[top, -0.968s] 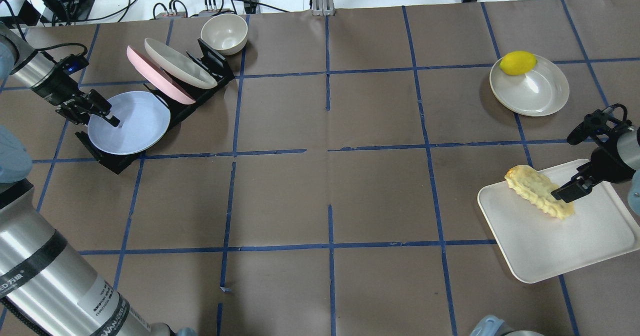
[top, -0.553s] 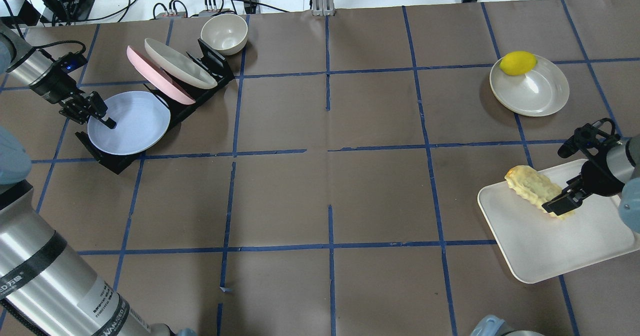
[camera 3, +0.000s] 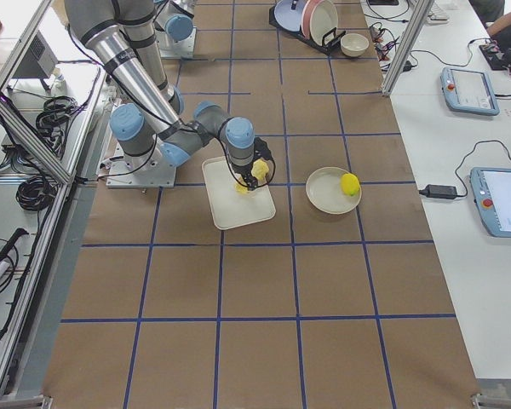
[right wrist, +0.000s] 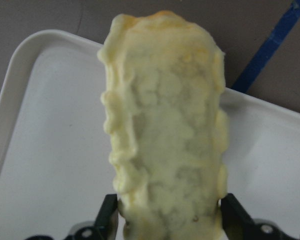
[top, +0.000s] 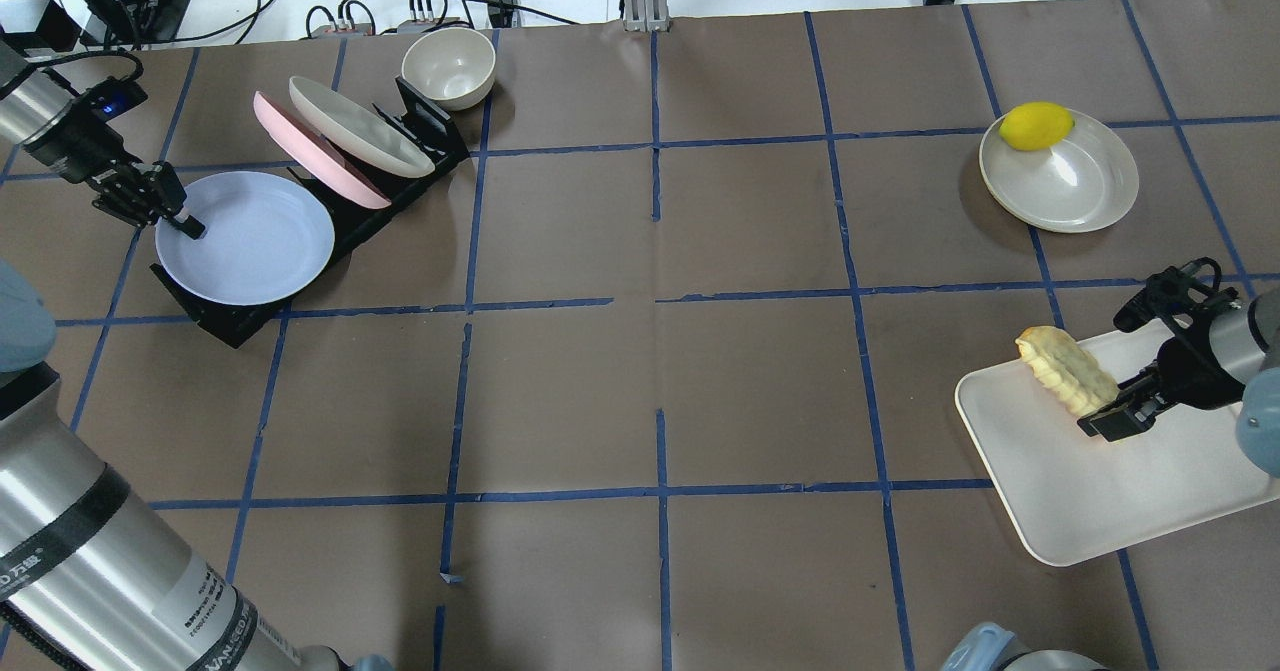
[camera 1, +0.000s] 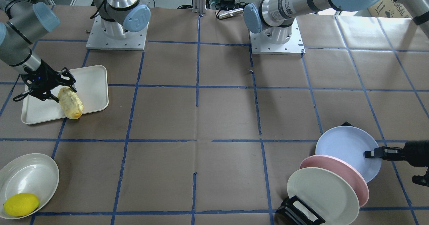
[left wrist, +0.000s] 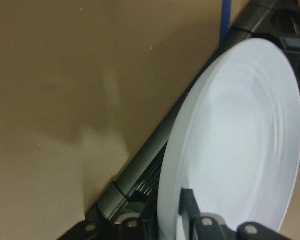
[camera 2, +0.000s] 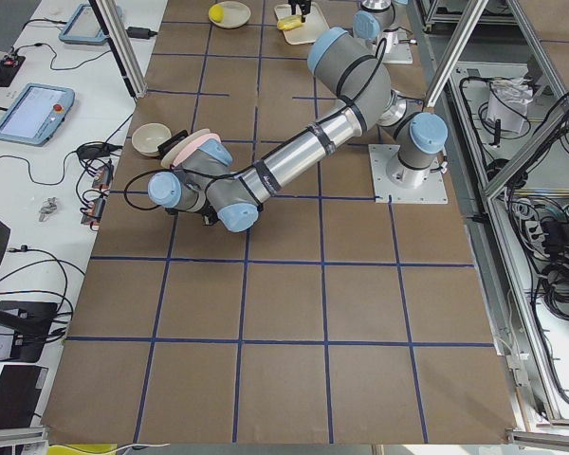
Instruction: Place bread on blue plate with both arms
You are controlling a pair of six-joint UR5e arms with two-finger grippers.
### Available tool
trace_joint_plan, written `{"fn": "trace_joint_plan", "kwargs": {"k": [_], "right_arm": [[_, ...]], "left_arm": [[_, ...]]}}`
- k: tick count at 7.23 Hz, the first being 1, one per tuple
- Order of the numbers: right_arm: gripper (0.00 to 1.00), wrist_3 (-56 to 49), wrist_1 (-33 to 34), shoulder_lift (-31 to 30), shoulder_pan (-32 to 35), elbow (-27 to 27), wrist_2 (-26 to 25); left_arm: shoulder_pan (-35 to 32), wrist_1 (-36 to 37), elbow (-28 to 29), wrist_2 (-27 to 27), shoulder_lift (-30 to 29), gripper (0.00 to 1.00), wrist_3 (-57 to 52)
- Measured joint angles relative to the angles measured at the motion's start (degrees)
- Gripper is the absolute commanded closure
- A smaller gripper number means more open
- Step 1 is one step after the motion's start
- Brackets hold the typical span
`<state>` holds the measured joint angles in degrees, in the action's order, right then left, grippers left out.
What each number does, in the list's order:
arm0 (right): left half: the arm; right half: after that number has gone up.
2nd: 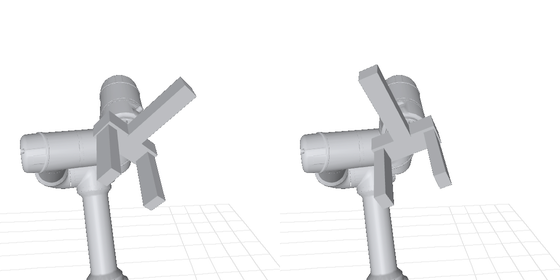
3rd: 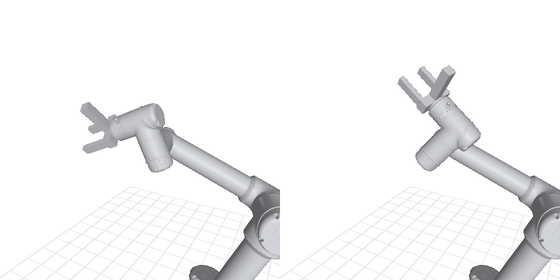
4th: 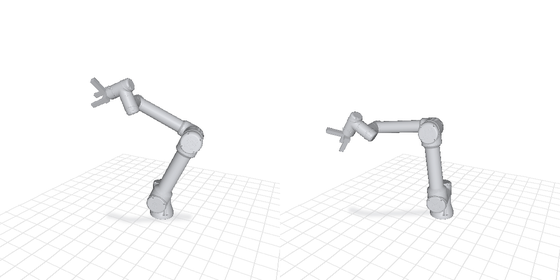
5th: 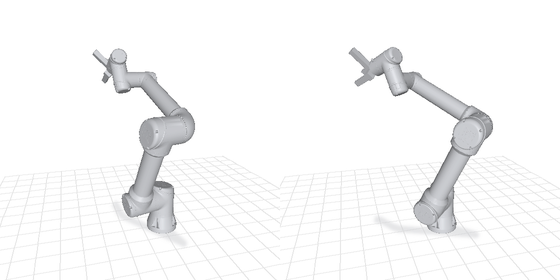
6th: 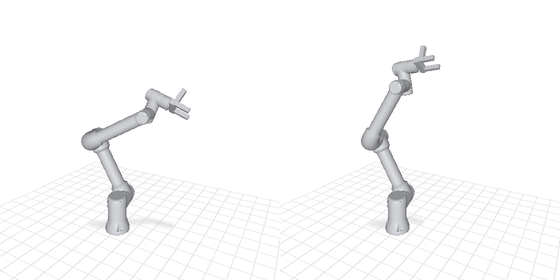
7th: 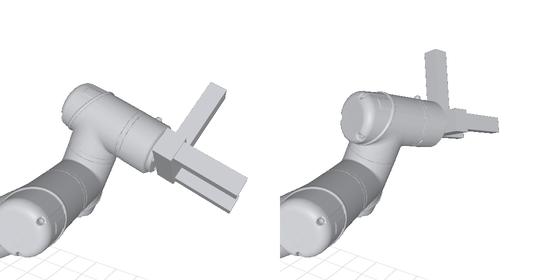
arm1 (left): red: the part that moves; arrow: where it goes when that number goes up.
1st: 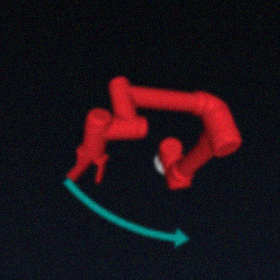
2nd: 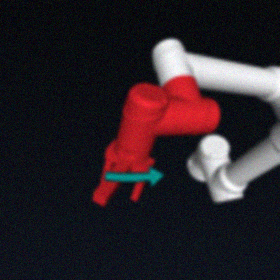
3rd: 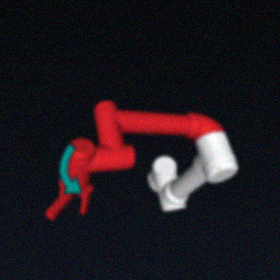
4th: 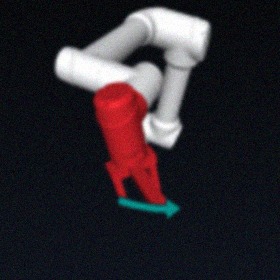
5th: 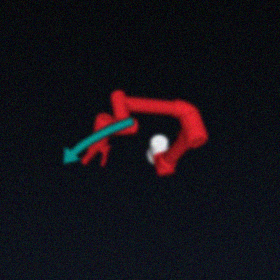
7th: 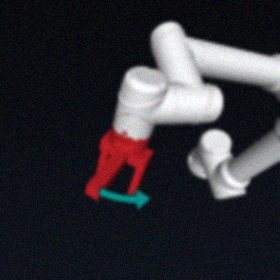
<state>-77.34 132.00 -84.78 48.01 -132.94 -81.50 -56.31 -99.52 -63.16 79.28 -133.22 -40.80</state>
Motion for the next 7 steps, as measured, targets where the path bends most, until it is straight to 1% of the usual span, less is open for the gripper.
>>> {"fn": "trace_joint_plan", "kwargs": {"k": [1,2,3,5,7], "right_arm": [[0.70,2.1,0.7,0.7,0.1,0.3,-0.4],[0.70,6.6,0.1,0.0,0.8,1.0,-2.5],[0.70,10.8,-2.5,-2.0,2.4,2.2,-4.3],[0.68,17.6,-12.1,-7.6,6.4,5.9,-6.0],[0.68,23.1,-22.1,-11.4,10.4,10.2,-6.5]], "left_arm": [[0.2,-1.0,0.6,0.1,0.2,0.93,-0.1],[0.4,-1.7,0.9,0.1,0.8,0.93,-0.1],[0.5,-2.6,0.9,0.2,1.8,0.93,-0.3],[1.3,-4.5,0.5,1.0,3.8,0.93,-0.6],[1.5,-6.7,-0.4,1.6,6.6,0.93,-1.2]]}}
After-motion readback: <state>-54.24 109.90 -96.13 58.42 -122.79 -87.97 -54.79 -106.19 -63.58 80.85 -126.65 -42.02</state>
